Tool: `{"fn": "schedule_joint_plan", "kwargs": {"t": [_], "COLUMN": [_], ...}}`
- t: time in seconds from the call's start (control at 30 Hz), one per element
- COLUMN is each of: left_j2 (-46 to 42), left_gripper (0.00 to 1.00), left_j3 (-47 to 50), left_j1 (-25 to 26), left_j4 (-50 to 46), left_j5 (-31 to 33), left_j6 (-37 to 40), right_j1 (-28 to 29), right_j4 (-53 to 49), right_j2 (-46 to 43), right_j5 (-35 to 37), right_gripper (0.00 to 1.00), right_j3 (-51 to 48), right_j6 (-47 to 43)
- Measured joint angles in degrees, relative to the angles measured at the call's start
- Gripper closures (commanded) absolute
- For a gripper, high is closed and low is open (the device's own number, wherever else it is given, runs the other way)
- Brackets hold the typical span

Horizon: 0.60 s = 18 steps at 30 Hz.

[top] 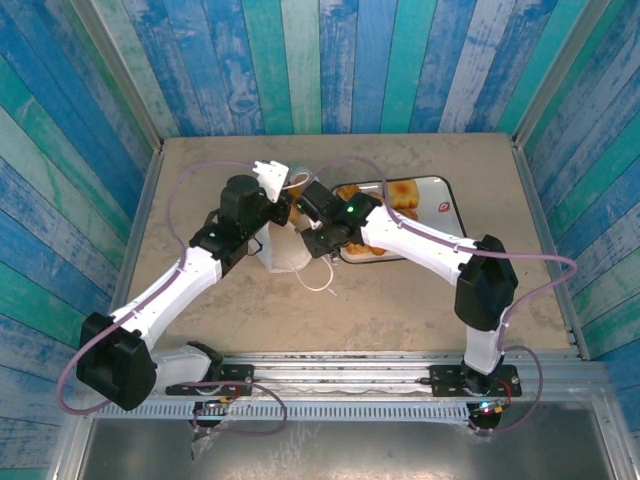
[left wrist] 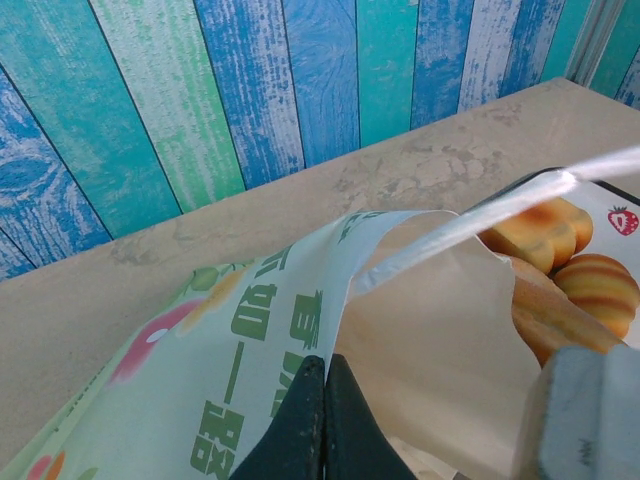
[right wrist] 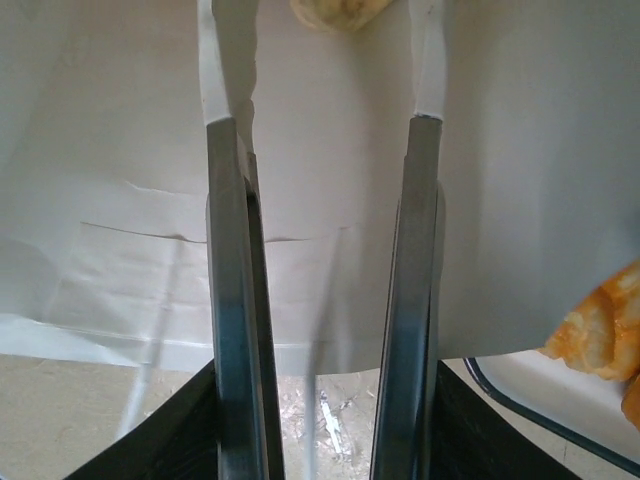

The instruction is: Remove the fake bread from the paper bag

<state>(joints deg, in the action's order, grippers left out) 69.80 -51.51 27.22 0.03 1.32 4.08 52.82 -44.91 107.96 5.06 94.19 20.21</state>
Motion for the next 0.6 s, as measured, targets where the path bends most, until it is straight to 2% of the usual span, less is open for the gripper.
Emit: {"fn": "schedule_joint_plan", "kwargs": {"t": [0.6], "left_j2": [0.02], "left_gripper": [1.0], "left_j3": [-0.28], "left_j1": [-0.57], "left_j4": [-0.13], "left_j5": [0.42], "left_j6": [-1.16], "right_j1": [1.27], "right_j4": [-2.29], "right_j2": [4.2], "right_j5": [4.33], "right_gripper": [0.5], "right_j3": [2.95], "right_j6": [-0.94]}}
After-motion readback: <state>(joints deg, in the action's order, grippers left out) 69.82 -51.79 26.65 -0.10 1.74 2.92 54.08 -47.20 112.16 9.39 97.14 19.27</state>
